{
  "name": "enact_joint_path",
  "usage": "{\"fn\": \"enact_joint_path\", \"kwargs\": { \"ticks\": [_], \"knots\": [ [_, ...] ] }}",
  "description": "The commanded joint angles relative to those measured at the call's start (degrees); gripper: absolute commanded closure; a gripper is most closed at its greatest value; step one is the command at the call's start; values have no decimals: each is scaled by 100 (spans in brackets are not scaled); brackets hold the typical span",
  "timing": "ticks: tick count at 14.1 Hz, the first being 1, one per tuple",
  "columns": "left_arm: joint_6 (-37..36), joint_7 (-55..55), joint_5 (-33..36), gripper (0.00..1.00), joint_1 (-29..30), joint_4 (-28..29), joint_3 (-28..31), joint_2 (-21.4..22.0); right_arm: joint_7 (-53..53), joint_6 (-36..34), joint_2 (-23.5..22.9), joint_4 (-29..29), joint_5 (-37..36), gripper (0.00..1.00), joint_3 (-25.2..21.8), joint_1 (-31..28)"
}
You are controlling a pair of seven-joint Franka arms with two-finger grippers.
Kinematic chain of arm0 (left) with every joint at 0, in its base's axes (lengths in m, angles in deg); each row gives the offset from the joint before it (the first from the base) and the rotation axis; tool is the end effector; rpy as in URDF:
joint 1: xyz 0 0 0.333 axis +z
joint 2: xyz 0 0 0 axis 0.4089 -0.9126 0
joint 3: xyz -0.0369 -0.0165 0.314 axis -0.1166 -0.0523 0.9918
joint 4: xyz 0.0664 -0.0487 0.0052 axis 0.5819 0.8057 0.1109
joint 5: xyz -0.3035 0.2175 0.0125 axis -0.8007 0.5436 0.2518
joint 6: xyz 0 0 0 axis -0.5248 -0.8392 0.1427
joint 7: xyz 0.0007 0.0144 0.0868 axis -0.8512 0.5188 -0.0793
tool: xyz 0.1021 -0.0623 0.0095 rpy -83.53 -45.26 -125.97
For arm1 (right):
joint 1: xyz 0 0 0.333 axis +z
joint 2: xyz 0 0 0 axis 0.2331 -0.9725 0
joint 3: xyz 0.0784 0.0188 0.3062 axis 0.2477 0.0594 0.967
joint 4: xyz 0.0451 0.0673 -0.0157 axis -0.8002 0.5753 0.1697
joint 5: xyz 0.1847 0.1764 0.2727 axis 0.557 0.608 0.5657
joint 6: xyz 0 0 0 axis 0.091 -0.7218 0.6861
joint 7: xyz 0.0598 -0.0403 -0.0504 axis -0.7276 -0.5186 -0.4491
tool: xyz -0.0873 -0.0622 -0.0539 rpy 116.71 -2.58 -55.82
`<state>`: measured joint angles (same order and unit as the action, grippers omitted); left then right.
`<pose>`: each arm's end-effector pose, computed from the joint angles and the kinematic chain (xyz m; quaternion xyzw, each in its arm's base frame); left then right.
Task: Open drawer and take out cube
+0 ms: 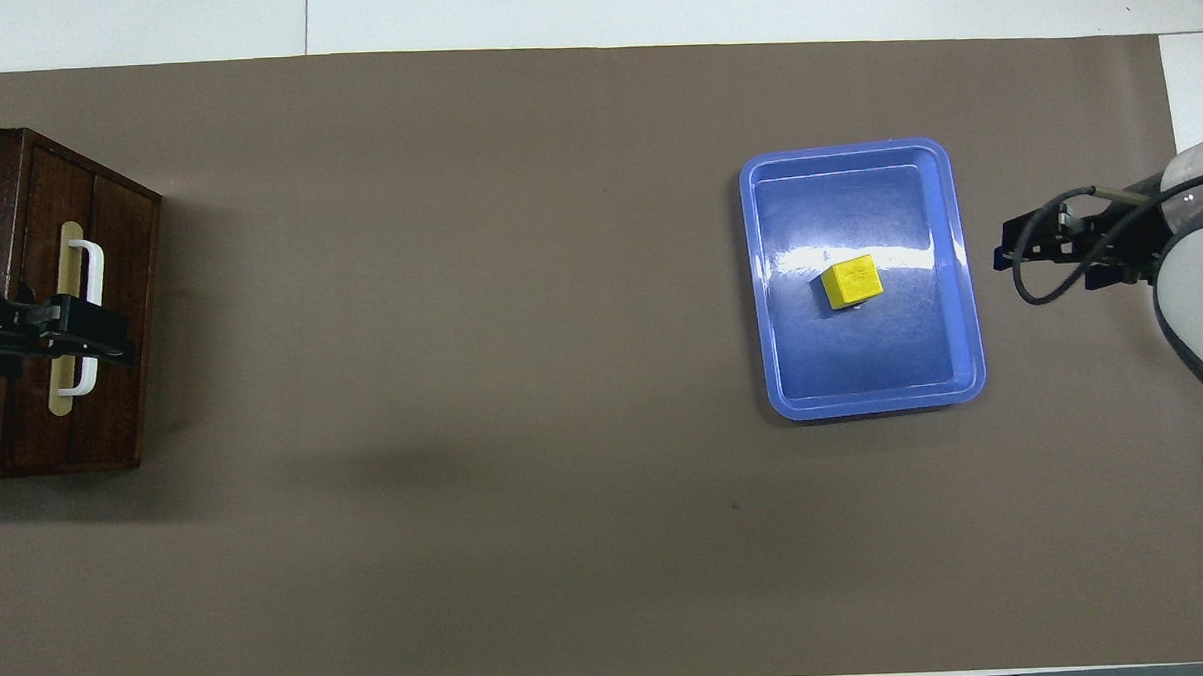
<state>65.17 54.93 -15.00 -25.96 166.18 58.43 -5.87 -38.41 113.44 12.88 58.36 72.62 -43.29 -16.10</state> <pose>0.5109 -0.0319 0.5828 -0.9971 0.0124 0.0743 0.0047 0.5459 -0.0315 0.5131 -0.9954 0.0819 0.0312 0.0373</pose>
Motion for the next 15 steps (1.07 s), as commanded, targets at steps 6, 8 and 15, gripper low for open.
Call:
{"fn": "enact_joint_path", "kwargs": {
  "ticks": [6,8,15],
  "knots": [
    [13,-108,-85,0,-3,39,8,134,-1205,-1598,12,-1432,-734,0,285,16],
    [48,-117,-76,0,24,39,-1,134,-1073,-1456,12,-1336,-707,0,293,-45],
    [136,-90,-23,0,41,31,16,125,-1055,-1332,-15,-1229,-725,0,311,-63]
  ]
}}
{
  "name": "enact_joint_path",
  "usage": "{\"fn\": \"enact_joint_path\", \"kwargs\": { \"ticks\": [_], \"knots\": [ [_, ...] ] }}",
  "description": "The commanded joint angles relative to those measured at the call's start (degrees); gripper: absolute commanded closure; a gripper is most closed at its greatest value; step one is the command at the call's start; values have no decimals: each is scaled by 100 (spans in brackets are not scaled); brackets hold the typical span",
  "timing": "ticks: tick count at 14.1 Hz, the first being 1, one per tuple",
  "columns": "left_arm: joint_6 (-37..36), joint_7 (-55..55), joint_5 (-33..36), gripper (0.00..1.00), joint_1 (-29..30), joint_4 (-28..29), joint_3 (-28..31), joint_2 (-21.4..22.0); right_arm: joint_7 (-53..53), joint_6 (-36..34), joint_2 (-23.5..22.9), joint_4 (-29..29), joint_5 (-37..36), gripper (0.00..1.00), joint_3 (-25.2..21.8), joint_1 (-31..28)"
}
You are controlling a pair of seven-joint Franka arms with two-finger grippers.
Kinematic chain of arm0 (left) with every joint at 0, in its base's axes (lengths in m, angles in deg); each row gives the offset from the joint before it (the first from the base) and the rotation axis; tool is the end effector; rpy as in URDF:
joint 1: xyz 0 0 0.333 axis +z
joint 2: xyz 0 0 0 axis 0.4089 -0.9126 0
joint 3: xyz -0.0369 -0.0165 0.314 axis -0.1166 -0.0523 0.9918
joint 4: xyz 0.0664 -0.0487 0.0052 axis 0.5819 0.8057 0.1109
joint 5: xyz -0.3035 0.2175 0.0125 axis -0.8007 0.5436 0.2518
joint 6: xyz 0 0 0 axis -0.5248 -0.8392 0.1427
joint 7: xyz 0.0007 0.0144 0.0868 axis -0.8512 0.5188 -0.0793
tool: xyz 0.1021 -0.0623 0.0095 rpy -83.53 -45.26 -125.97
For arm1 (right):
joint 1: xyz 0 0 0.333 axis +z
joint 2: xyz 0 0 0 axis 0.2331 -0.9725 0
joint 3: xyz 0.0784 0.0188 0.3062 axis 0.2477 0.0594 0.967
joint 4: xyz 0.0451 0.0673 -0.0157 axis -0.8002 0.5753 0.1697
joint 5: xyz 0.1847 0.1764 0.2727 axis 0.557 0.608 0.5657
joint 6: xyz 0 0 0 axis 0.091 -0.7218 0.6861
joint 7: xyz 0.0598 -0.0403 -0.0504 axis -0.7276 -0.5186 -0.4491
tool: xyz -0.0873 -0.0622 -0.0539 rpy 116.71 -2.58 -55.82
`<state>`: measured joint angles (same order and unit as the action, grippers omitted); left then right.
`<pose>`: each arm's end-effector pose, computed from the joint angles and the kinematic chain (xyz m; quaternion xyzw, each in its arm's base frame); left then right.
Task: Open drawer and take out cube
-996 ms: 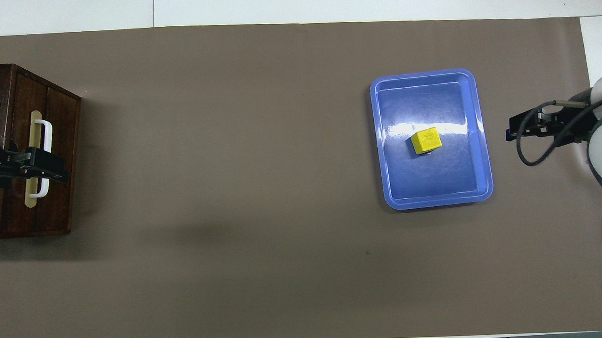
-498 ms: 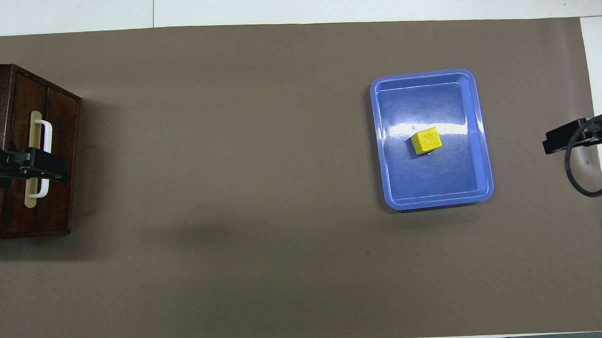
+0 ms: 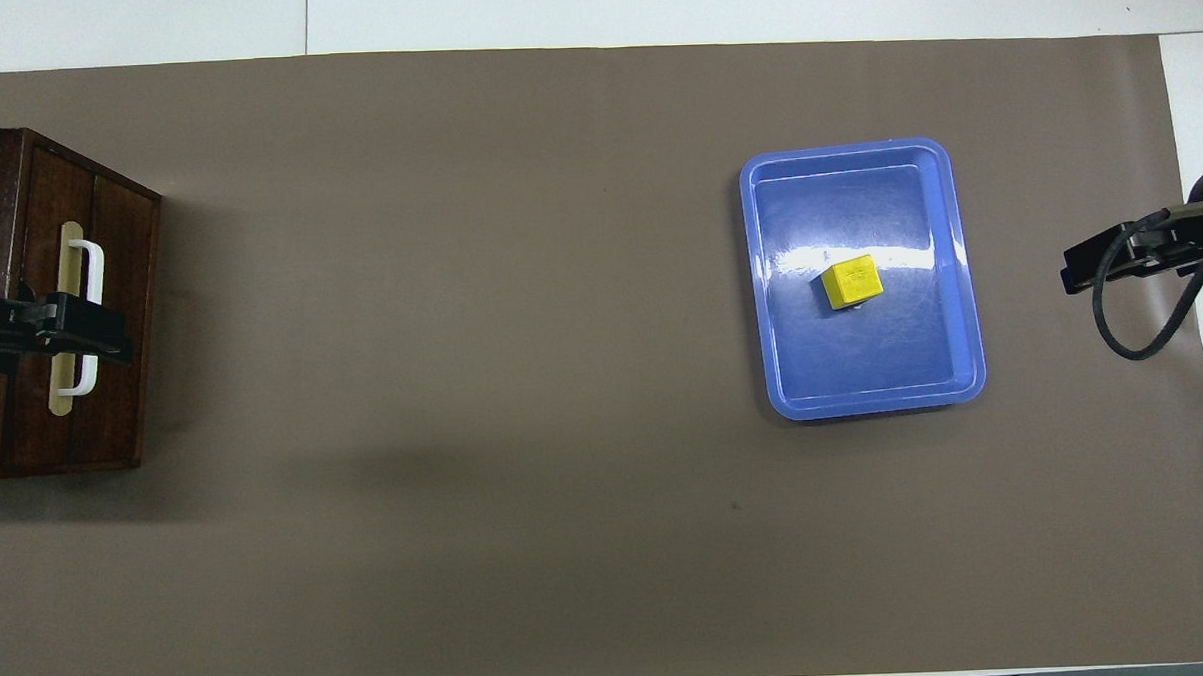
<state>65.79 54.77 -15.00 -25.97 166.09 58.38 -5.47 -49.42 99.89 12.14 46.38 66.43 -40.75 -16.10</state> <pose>0.5106 -0.0325 0.5878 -0.9978 0.0143 0.0647 0.0042 0.5398 -0.0192 0.5815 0.9976 0.0443 -0.0523 0.0112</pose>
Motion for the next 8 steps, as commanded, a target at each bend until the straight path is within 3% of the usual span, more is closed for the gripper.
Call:
{"fn": "enact_joint_path", "kwargs": {
  "ticks": [1,8],
  "knots": [
    [83,-83,-23,0,51,40,21,86,46,-48,60,-84,-107,0,57,-71],
    [92,-83,-23,0,42,32,21,94,55,-66,121,-76,-107,0,57,-1]
  ]
}}
